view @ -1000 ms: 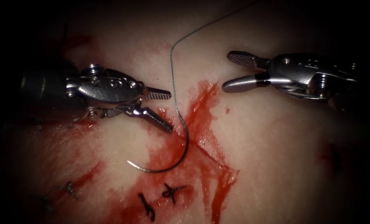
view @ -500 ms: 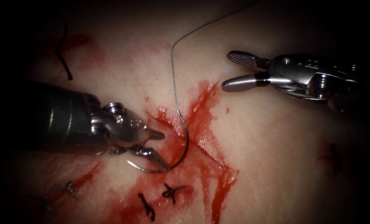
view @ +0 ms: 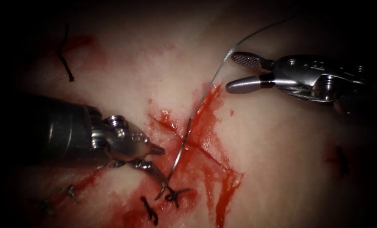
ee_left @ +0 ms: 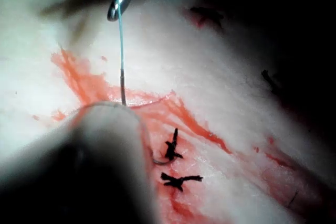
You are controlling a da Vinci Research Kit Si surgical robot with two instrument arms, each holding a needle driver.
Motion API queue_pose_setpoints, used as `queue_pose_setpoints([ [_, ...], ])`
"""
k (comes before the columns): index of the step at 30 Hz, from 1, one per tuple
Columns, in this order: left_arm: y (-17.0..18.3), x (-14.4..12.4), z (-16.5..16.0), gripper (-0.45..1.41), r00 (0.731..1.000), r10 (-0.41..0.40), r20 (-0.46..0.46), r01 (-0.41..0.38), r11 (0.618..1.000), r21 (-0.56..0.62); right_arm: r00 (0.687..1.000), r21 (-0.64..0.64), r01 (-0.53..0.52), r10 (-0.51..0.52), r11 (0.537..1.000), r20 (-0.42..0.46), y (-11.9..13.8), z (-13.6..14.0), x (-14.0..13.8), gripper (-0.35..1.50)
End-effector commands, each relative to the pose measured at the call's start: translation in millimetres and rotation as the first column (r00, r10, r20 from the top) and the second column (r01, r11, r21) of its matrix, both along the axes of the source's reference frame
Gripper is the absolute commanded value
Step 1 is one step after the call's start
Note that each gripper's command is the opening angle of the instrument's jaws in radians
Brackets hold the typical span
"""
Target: Wound Closure
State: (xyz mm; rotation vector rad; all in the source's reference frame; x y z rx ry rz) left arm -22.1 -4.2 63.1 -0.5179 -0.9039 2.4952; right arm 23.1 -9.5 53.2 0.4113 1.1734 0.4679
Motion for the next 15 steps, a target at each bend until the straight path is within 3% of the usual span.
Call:
queue_pose_setpoints([
  [1,0.0,-0.4,0.5,0.57,1.0,-0.029,-0.002,0.029,0.999,0.017,1.0,-0.002,0.001,-0.001,1.0,-0.002,0.0,0.3,0.9,1.3],
  [3,0.3,-0.4,0.4,0.39,0.995,-0.099,-0.024,0.1,0.993,0.063,1.0,-0.003,0.001,-0.001,1.0,-0.002,0.0,0.3,0.9,1.3],
  [9,0.8,-0.2,1.2,0.37,0.977,-0.214,-0.002,0.211,0.964,0.163,1.0,-0.006,0.002,-0.002,1.0,-0.002,-0.3,0.5,1.0,1.3],
  [12,0.5,0.1,1.3,0.25,0.96,-0.27,-0.074,0.28,0.937,0.209,1.0,-0.006,0.002,-0.002,1.0,-0.002,-0.3,0.5,1.0,1.3],
  [15,0.3,0.2,1.2,0.17,0.929,-0.343,-0.142,0.37,0.886,0.279,1.0,-0.006,0.002,-0.002,1.0,-0.002,-0.3,0.5,1.0,1.3],
])
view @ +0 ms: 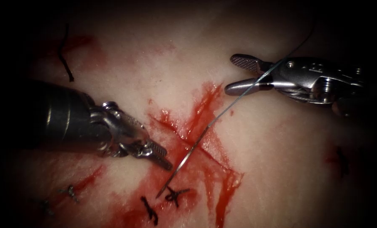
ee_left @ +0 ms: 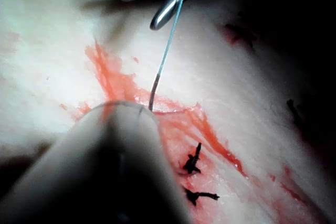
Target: Wound Closure
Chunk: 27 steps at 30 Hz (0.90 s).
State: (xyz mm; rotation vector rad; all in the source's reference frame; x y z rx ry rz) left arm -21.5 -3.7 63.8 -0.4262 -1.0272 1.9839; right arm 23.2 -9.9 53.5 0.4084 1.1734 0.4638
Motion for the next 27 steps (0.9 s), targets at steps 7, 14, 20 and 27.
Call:
queue_pose_setpoints([
  [7,-1.1,-0.6,0.7,0.2,0.994,-0.083,0.077,0.071,0.986,0.153,1.0,-0.002,0.0,0.0,1.0,-0.002,0.0,0.3,0.9,1.3],
  [14,-1.3,-0.8,0.7,0.27,0.993,-0.075,0.093,0.053,0.976,0.212,1.0,-0.002,0.0,0.0,1.0,-0.002,0.0,0.3,0.9,1.3],
  [20,-2.3,-0.8,1.7,0.54,0.992,-0.064,0.11,0.039,0.976,0.214,1.0,-0.002,0.0,0.0,1.0,-0.002,0.0,0.3,1.0,1.3],
  [27,-2.9,-1.1,2.7,0.56,0.992,-0.054,0.112,0.03,0.978,0.207,1.0,-0.002,0.0,0.0,1.0,-0.002,-0.1,0.2,1.0,1.3],
])
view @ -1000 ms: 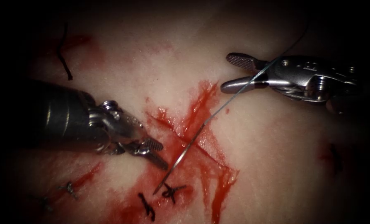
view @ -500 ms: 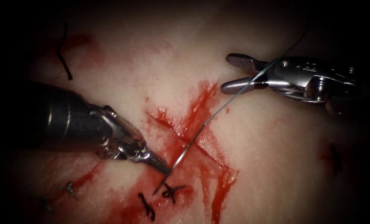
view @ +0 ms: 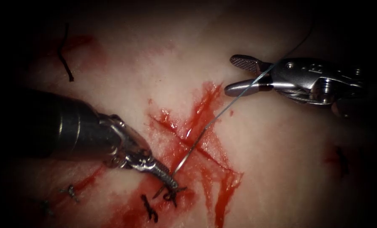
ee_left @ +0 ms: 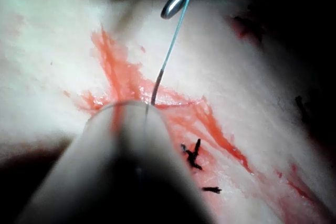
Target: Wound Closure
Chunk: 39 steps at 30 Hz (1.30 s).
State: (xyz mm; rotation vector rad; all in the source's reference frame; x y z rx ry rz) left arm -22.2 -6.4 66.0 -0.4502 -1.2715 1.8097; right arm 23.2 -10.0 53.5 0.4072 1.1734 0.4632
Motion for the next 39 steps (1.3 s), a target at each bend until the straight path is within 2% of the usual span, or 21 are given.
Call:
queue_pose_setpoints([
  [1,-0.4,-0.5,0.7,0.56,1.0,-0.002,-0.006,0.002,1.0,0.006,1.0,-0.001,0.0,0.0,1.0,-0.002,0.0,0.2,1.0,1.3],
  [3,-0.8,-0.6,0.9,0.51,1.0,0.0,-0.011,0.0,1.0,0.01,1.0,-0.001,0.0,0.0,1.0,-0.002,0.0,0.2,1.0,1.3],
  [5,-0.9,-0.6,1.0,0.35,1.0,-0.001,-0.02,0.001,1.0,0.022,1.0,-0.001,0.0,0.0,1.0,-0.002,0.0,0.2,1.0,1.3],
  [10,-0.7,-1.0,0.0,-0.42,0.999,-0.013,-0.037,0.016,0.998,0.067,1.0,-0.001,0.0,0.0,1.0,-0.002,0.0,0.2,1.0,1.3],
  [11,-0.6,-1.1,-0.1,-0.45,0.999,-0.014,-0.031,0.017,0.997,0.071,1.0,-0.001,0.0,0.0,1.0,-0.002,0.0,0.2,1.0,1.3],
  [20,-0.1,-1.0,-0.4,-0.45,0.998,-0.037,-0.043,0.04,0.995,0.092,1.0,-0.001,0.0,0.0,1.0,-0.002,0.0,0.1,0.9,1.3],
  [26,2.8,0.4,-0.6,-0.45,0.98,-0.172,-0.104,0.18,0.981,0.069,1.0,0.004,-0.001,0.001,1.0,-0.003,0.5,-0.1,0.6,1.3],
  [33,4.6,2.1,0.0,-0.45,0.957,-0.238,-0.164,0.252,0.965,0.07,1.0,0.006,-0.015,0.015,1.0,0.003,1.4,-0.2,0.0,1.32],
  [37,6.2,1.7,-0.8,-0.45,0.947,-0.309,-0.091,0.319,0.937,0.144,1.0,0.002,-0.014,0.014,1.0,0.003,1.3,0.1,0.0,1.32],
  [39,7.0,1.6,-1.4,-0.45,0.924,-0.377,-0.056,0.381,0.908,0.172,1.0,0.001,-0.013,0.013,1.0,0.003,1.1,0.1,0.0,1.3],
])
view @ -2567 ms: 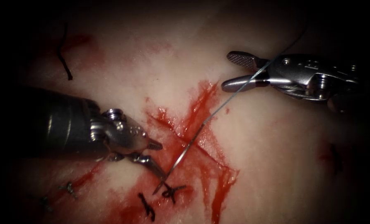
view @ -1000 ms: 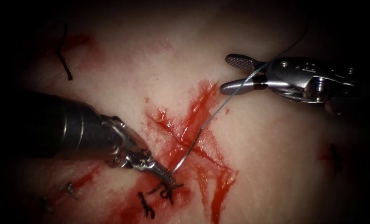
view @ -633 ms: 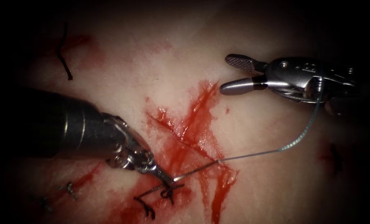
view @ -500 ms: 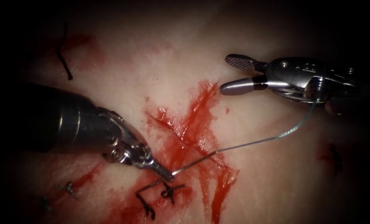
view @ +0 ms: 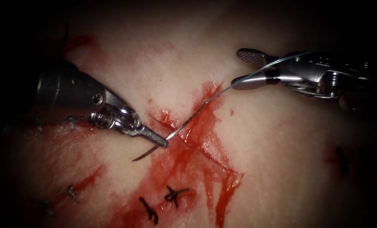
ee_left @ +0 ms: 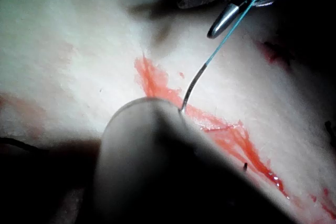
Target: Wound Closure
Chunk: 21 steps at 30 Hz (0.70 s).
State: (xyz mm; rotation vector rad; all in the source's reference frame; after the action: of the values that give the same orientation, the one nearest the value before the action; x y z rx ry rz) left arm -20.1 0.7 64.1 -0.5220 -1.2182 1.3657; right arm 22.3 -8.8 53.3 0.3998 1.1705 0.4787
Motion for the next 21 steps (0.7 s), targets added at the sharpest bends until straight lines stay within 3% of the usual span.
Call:
queue_pose_setpoints([
  [1,0.2,-0.5,0.3,-0.45,0.999,-0.039,0.017,0.039,0.999,0.002,1.0,-0.003,0.002,-0.002,1.0,-0.003,-0.3,0.3,1.0,1.28],
  [8,1.6,-1.2,1.6,-0.45,0.973,-0.213,0.095,0.214,0.977,0.0,1.0,0.053,-0.019,0.019,0.998,0.004,-1.1,0.3,1.9,1.21],
  [15,2.2,-1.8,2.3,-0.45,0.938,-0.344,0.03,0.345,0.938,-0.038,0.992,0.143,-0.122,0.117,0.982,0.043,-1.0,0.0,2.0,1.16],
  [21,1.8,-3.4,3.1,-0.45,0.935,-0.351,-0.044,0.349,0.936,-0.056,0.964,0.17,-0.262,0.248,0.95,0.1,-1.1,0.0,2.4,1.13],
])
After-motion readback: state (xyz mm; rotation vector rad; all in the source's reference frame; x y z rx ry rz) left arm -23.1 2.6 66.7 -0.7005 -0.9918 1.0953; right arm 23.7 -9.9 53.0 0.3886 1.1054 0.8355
